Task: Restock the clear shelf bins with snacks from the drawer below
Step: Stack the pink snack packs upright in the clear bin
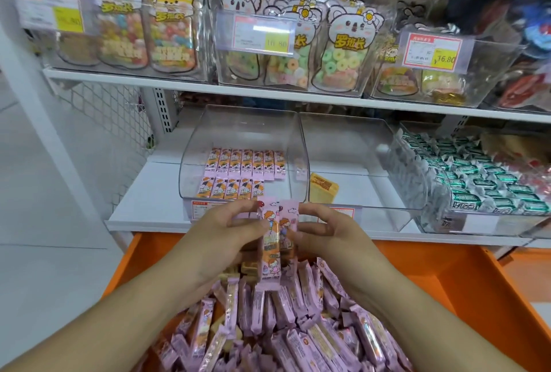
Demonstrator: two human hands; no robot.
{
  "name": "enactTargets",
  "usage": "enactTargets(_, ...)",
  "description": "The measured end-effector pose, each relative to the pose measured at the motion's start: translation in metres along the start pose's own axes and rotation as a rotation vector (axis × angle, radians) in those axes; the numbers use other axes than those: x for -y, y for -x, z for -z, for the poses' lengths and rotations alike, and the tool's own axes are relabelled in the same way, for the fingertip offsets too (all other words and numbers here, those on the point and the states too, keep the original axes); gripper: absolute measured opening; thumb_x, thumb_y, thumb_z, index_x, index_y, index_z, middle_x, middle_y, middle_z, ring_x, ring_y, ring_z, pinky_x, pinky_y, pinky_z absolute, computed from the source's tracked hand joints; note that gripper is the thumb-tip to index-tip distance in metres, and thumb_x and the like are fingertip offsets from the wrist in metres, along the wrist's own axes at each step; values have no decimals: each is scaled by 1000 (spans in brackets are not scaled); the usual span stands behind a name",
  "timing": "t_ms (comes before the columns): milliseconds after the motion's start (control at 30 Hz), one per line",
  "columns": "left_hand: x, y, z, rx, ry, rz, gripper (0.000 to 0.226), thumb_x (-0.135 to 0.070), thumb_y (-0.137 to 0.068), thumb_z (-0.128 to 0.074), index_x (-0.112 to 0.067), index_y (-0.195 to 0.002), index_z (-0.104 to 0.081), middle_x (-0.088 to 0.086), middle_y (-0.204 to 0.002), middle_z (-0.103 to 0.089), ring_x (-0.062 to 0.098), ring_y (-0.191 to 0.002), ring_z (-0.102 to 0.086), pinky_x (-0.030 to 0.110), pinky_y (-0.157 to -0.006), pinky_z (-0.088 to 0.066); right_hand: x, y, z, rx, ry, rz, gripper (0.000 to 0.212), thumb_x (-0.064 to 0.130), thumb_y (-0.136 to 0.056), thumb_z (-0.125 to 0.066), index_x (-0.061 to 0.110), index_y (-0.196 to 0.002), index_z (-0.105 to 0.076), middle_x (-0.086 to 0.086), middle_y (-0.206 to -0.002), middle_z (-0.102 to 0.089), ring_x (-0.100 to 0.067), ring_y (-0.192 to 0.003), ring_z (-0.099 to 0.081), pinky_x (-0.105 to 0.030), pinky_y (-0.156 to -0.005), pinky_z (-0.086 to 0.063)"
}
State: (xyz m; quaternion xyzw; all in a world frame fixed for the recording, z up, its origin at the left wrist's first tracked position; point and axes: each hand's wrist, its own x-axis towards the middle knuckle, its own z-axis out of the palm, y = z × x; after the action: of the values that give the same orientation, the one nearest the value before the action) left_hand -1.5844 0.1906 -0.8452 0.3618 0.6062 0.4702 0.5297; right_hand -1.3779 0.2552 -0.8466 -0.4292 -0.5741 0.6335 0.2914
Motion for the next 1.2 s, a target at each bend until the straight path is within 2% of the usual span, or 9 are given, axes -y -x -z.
enactTargets(233, -3, 5, -1, 5, 36, 12, 39, -34, -77, -85, -51, -109, -72, 0, -122, -75, 24, -109, -74, 51, -105, -52, -3, 2, 0, -22, 49, 41, 42, 19, -82, -82, 24, -122, -74, -9, -116, -72, -28, -102, -73, -43, -95, -58)
enactTargets(367, -6, 6, -5, 18, -18, -4, 48, -33, -78, -90, -46, -116, -64, -7, -111, -73, 10, -103, -72, 42, -105, -52, -2, 2, -1, -18, 48, 44, 35, 8, -88, -80, 29, -115, -74, 6, -98, -77, -20, -97, -75, -46, -99, -59)
enactTargets(433, -11, 7, -6, 2, -96, -24, 47, -32, -83, -86, -43, -119, -58, -17, -97, -70, 0, -92, -67, 35, -98, -52, -2, 1, -1, -43, 76, 35, 39, 10, -86, -83, 30, -117, -72, 9, -95, -76, -20, -96, -75, -51, -100, -58)
enactTargets(600, -24, -6, -2, 24, -157, -25, 51, -20, -76, -92, -27, -116, -62, -12, -80, -78, 7, -79, -76, 27, -74, -56, 5, -13, -3, -67, 169, 50, 49, 28, -78, -83, 24, -126, -73, 4, -104, -73, -22, -98, -75, -54, -95, -59)
enactTargets(733, -37, -24, 2, 18, -226, -10, 83, -27, -63, -101, -27, -133, -56, 2, -110, -74, 20, -94, -76, 35, -74, -57, 14, -27, -1, -14, 343, 131, 17, 28, -91, -78, 30, -106, -69, 10, -95, -68, -9, -84, -67, -36, -84, -57)
enactTargets(833, -48, -42, 2, 15, -177, -17, 89, -20, -65, -99, -25, -141, -52, 6, -112, -70, 23, -83, -77, 33, -62, -57, 24, -42, 3, -22, 440, 183, 5, 25, -98, -69, 24, -93, -67, 6, -87, -63, -18, -77, -64, -45, -83, -60)
enactTargets(900, -58, -59, 1, 24, -150, -22, 76, -12, -66, -97, -20, -131, -58, 11, -106, -73, 22, -74, -76, 32, -56, -55, 32, -54, 6, -18, 477, 236, 13, 31, -97, -66, 24, -107, -70, 4, -96, -68, -25, -89, -68, -53, -90, -59)
enactTargets(1033, -83, -101, 0, 5, -209, -154, 57, -5, -74, -91, -27, -122, -68, 10, -95, -79, 24, -78, -75, 38, -70, -58, 46, -73, 26, -169, 738, 360, 58, 32, -102, -64, 34, -156, -44, 18, -148, -50, -2, -130, -50, -24, -114, -39)
enactTargets(1200, -84, -159, -7, -3, -352, -232, 50, -2, -79, -87, -36, -109, -66, -9, -66, -73, 11, -64, -72, 40, -73, -62, 26, -91, 41, -171, 850, 387, 61, 21, -102, -61, 34, -158, -39, 15, -152, -46, -6, -144, -37, -34, -121, -34)
